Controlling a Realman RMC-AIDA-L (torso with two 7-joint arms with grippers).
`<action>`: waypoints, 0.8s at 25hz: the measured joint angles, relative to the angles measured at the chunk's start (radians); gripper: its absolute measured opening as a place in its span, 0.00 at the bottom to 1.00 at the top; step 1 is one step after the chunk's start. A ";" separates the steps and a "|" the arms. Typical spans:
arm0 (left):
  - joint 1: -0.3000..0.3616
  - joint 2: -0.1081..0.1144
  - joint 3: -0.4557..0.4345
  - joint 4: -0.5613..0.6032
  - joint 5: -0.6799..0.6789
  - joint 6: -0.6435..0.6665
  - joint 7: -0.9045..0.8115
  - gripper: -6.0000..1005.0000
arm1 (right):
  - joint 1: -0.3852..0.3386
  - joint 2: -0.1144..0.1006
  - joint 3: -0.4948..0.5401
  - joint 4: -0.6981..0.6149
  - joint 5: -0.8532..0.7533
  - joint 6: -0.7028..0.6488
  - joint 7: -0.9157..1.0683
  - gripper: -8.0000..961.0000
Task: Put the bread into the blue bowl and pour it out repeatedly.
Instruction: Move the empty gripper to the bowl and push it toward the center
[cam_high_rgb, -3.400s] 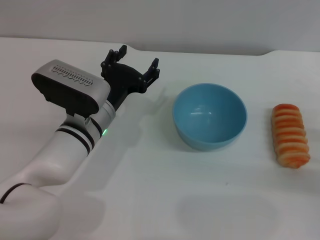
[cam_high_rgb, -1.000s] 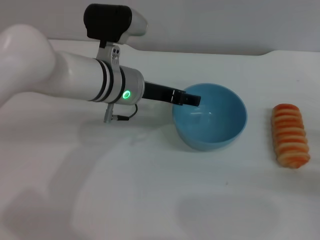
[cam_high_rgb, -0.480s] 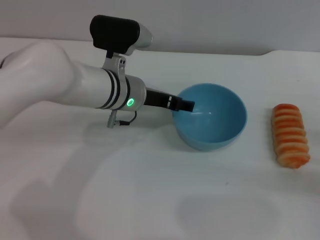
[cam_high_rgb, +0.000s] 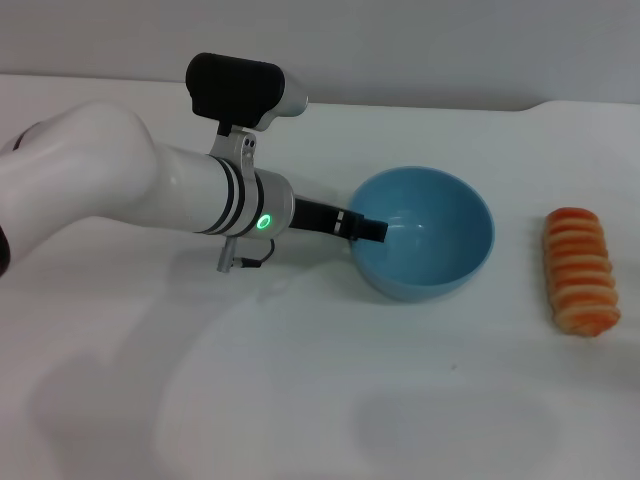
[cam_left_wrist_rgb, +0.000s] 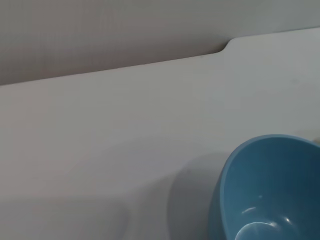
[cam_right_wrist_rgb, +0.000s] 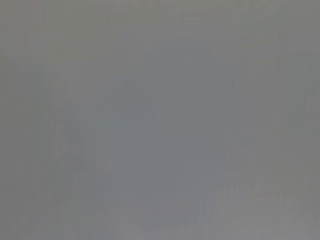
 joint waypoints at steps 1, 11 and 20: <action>0.000 0.000 0.000 0.000 0.000 0.000 0.000 0.86 | 0.000 0.000 0.000 0.000 0.000 0.000 0.000 0.73; -0.012 -0.004 0.052 -0.017 -0.016 -0.049 -0.007 0.86 | 0.000 0.000 0.000 0.000 0.000 0.000 0.000 0.73; -0.017 -0.005 0.073 -0.056 -0.059 -0.076 -0.008 0.86 | 0.000 0.000 0.000 -0.002 0.000 0.000 0.000 0.73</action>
